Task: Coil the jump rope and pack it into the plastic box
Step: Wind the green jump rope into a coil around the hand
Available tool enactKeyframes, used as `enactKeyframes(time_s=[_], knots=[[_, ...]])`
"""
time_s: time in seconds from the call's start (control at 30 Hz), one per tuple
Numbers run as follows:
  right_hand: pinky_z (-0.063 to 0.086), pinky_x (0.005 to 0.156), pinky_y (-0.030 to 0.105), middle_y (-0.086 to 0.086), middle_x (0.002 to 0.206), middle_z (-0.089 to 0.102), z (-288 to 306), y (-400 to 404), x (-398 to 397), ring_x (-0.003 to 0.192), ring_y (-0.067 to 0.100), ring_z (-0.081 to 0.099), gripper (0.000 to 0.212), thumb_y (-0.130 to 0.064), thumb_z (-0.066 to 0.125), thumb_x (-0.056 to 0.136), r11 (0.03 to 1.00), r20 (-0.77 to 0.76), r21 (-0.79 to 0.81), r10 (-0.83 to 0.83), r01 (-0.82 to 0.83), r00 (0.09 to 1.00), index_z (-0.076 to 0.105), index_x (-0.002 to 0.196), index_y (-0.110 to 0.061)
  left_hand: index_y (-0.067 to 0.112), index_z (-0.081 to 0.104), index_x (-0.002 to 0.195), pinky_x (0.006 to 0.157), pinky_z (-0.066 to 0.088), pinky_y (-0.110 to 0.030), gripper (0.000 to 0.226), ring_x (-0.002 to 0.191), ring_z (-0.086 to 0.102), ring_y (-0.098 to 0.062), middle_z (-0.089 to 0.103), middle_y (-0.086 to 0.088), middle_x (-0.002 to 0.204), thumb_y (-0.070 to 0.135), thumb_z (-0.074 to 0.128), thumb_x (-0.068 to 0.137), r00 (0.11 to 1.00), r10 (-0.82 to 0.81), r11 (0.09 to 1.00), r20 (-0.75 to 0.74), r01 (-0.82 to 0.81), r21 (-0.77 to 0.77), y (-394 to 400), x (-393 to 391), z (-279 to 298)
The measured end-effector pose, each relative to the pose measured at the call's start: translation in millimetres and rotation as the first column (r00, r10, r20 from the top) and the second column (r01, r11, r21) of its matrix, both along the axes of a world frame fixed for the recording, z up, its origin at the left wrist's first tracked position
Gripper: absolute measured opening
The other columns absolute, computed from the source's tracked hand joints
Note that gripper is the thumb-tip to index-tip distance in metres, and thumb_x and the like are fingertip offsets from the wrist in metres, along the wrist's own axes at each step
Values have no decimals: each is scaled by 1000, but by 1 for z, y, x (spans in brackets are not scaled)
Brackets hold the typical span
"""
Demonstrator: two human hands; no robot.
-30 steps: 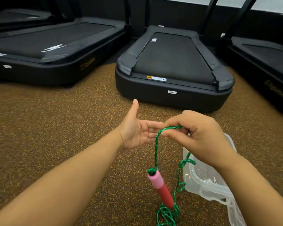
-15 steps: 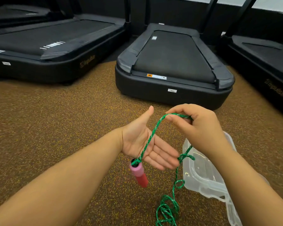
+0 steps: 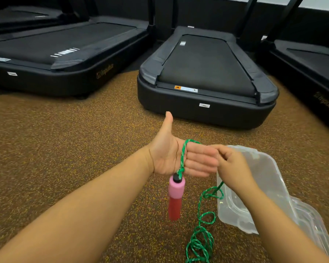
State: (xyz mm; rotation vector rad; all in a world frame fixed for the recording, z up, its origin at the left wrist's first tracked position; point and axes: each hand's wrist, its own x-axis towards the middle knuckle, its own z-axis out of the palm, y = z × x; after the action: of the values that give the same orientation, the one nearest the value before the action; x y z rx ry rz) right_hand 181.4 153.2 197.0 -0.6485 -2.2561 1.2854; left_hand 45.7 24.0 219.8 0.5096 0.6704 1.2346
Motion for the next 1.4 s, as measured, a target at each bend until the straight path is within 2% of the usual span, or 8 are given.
enactKeyframes(time_s=[0.17,0.3,0.47,0.63,0.8,0.97,1.13,1.4], knots=[[33,51,17,-21,52,56,-28,-17,1,51,-4,48,27,-19,45,99,995,147,65,61,-72,987,63,82,-32,-5,69,111,100,45,-45,136,102,68,-35,71,-24,106,99,1,53,947,321,947,15,-321,5,6,-2,-1],[47,75,33,-5,89,70,-30,-26,2,84,14,61,25,-26,44,99,985,191,166,21,-53,981,68,96,-23,-5,65,116,98,49,-42,135,108,66,-34,68,-24,114,96,0,58,865,501,865,-38,-502,-20,8,-1,-3],[37,61,31,-12,59,50,-25,-30,3,60,4,48,24,-32,41,99,950,243,291,40,-112,969,61,86,-30,-5,60,125,104,45,-43,133,117,61,-36,64,-25,123,96,3,59,812,582,811,-36,-583,-47,11,-4,-4],[49,70,41,-1,84,65,-26,-39,3,83,24,60,33,-41,33,97,860,348,469,32,-203,937,59,92,-22,-4,54,131,108,40,-43,130,121,59,-34,62,-24,126,94,3,62,793,605,791,-67,-609,-62,13,-7,-3],[48,66,40,-6,77,63,-12,-46,8,79,21,60,35,-47,36,95,817,284,524,96,-238,954,60,86,-23,-4,58,126,105,43,-39,127,114,63,-33,66,-25,120,91,-2,66,813,492,839,-312,-539,-80,9,0,-2],[53,71,35,-10,84,71,9,-47,8,77,10,66,32,-46,46,90,937,151,247,217,-249,965,64,71,-29,-5,74,93,57,53,-25,127,66,65,-29,69,-24,84,90,-6,67,851,239,932,-467,-337,-136,3,5,-4],[35,51,10,-18,47,51,34,-35,9,48,-4,44,36,-25,47,95,976,27,-11,217,-216,976,59,61,-21,-4,73,81,68,55,-34,128,64,69,-35,70,-28,77,90,-12,63,849,0,971,-528,-127,-205,-5,7,-9],[33,51,21,-6,57,42,34,-17,4,48,0,36,27,-31,48,96,994,12,21,110,-110,994,61,73,-24,-6,74,85,73,55,-36,125,54,68,-29,68,-19,59,88,-6,68,888,-172,976,-426,94,-198,-12,5,-2]])
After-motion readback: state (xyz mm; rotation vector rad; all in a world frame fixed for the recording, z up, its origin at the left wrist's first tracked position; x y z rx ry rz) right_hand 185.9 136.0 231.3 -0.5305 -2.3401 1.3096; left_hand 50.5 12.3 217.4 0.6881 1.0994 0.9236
